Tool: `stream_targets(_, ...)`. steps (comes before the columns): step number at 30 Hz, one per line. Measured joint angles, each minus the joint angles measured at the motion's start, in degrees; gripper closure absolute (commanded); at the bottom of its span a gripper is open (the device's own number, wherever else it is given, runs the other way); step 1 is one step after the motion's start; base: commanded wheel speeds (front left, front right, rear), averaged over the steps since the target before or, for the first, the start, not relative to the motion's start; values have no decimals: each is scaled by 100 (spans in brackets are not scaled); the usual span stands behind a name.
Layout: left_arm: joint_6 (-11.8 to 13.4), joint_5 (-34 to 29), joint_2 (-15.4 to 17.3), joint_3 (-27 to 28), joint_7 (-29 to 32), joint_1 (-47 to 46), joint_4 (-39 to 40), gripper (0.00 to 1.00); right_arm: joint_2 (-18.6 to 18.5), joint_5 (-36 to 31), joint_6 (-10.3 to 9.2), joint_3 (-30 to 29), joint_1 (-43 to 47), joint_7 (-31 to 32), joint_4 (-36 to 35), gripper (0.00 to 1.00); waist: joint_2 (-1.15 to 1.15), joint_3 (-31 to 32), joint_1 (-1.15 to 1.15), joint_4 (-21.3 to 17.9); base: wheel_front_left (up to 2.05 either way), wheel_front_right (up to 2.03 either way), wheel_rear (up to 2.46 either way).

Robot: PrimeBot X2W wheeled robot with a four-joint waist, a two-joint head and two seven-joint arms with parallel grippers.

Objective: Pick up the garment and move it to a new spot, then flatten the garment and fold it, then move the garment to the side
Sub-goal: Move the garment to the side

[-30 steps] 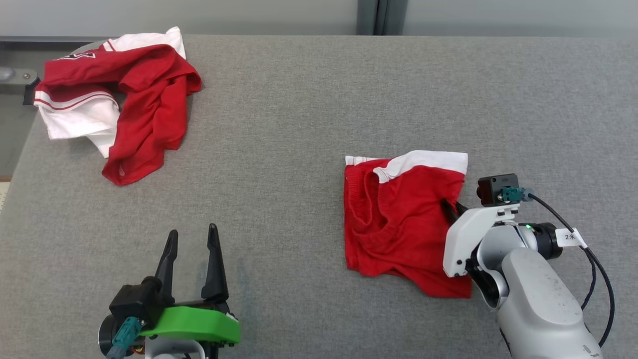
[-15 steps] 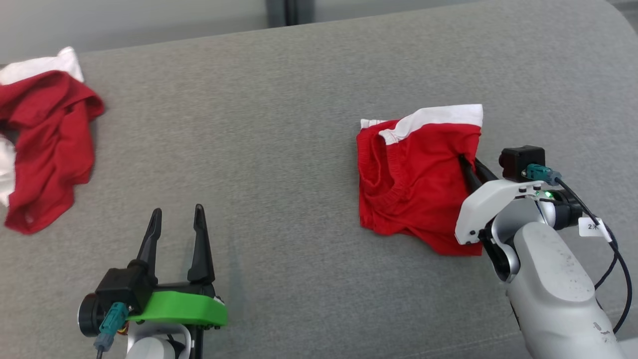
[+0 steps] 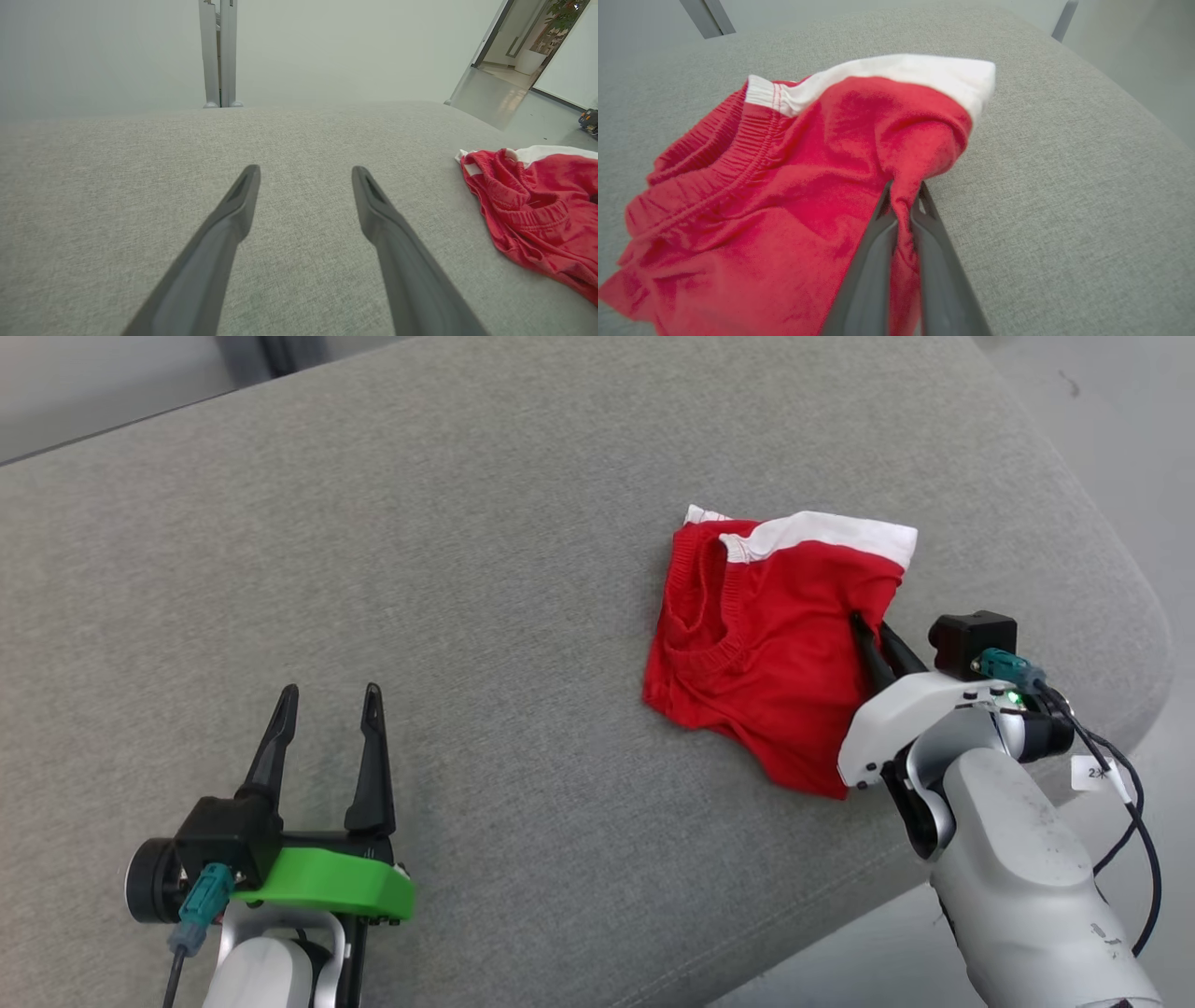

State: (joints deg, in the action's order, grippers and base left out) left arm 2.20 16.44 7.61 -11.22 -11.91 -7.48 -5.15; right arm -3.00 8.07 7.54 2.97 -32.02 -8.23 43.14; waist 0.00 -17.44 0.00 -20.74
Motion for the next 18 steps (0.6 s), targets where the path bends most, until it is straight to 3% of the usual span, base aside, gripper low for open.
stream_targets(8, 34, -8, 24, -14, 26, -96, 67, 0, -43, -241, 0, 269, -663, -193, 286, 100, 0, -299, 0, -94, 0, 0, 0)
stream_targets(18, 83, 47, 26, 36, -78, -190, 80, 0, -1051, -567, 0, -12, -1855, 75, 848, 100, 0, -494, 0, 669, 0, 0, 0)
